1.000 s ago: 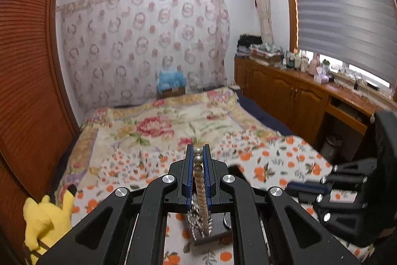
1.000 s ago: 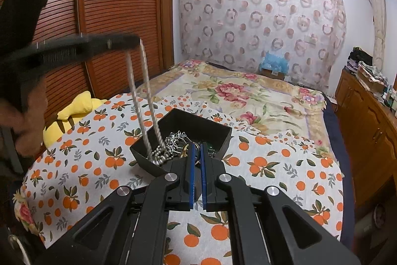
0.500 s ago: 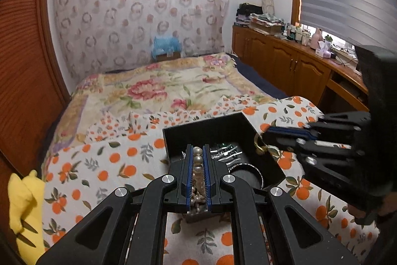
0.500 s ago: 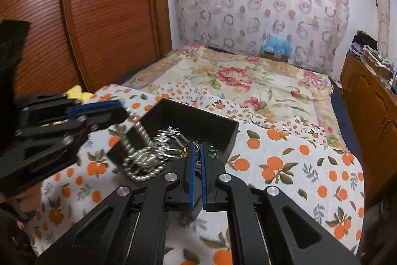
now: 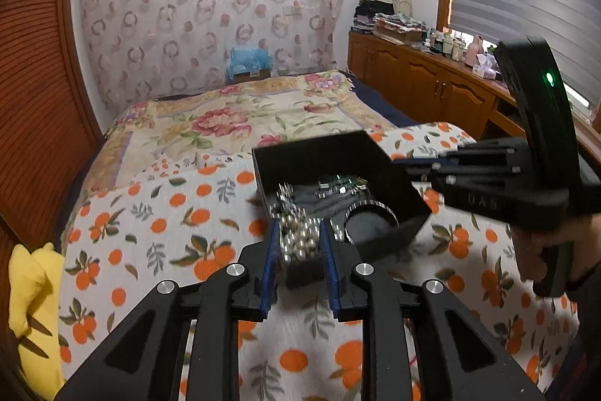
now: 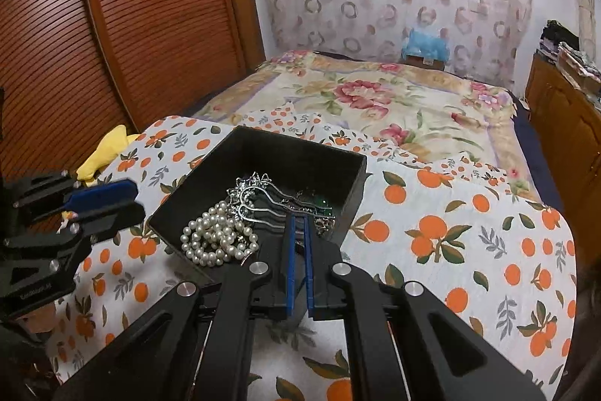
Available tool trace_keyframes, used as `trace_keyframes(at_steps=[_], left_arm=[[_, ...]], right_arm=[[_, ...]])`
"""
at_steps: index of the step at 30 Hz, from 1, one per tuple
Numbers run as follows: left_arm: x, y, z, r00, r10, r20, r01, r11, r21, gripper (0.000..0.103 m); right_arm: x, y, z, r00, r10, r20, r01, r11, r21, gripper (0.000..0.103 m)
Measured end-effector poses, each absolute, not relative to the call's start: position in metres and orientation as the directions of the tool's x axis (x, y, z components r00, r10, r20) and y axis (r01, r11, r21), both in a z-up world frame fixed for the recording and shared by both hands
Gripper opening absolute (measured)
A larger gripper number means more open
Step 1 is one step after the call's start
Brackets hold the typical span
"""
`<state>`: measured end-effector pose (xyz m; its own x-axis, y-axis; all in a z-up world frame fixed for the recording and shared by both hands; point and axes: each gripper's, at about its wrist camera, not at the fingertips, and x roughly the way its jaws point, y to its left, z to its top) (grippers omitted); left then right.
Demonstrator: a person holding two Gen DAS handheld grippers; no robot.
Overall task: Organize jewelry
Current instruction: 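Move both open grippers back from the box to the remaining jewelry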
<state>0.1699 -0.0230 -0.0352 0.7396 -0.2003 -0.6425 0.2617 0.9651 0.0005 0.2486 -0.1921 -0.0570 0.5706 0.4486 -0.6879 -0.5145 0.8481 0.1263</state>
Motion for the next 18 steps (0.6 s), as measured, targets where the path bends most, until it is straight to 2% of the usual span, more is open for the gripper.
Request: trace_keyframes(at_steps=[4, 7, 10, 12, 14, 15, 18], left_arm=[[0.156, -0.022, -0.043, 0.727, -0.209, -0.654, 0.279, 0.96, 0.003, 0.022], [0.145, -0.021, -0.048, 0.718, -0.216, -0.661, 0.292, 0.956, 0.005, 0.032], [0.131, -0.021, -0.053, 0.715, -0.218, -0.665, 0.301, 0.954, 0.011, 0.034], [0.122, -0.02, -0.055, 0.711, -0.228, -0.666, 0.307, 0.952, 0.003, 0.041], [0.111, -0.021, -0.059, 0.707, -0.235, -0.667, 0.314, 0.95, -0.002, 0.044], [0.107, -0.022, -0.06, 0.705, -0.233, -0.67, 0.315, 0.949, 0.002, 0.044], [0.094, -0.023, -0.066, 0.701, -0.229, -0.676, 0.318, 0.948, 0.008, 0.05]], right_arm=[[0.24, -0.199, -0.055, 0.577, 0.455, -0.678, -0.512, 0.849, 0.135, 0.006], [0.227, -0.206, -0.053, 0.59, 0.45, -0.67, -0.506, 0.853, 0.128, 0.006], [0.205, -0.21, -0.052, 0.606, 0.44, -0.663, -0.51, 0.854, 0.1, 0.006], [0.187, -0.212, -0.053, 0.611, 0.436, -0.66, -0.517, 0.852, 0.084, 0.006], [0.169, -0.213, -0.056, 0.608, 0.439, -0.662, -0.527, 0.847, 0.078, 0.006], [0.16, -0.213, -0.058, 0.605, 0.441, -0.663, -0.533, 0.843, 0.073, 0.008], [0.143, -0.214, -0.067, 0.596, 0.438, -0.673, -0.541, 0.838, 0.067, 0.025]])
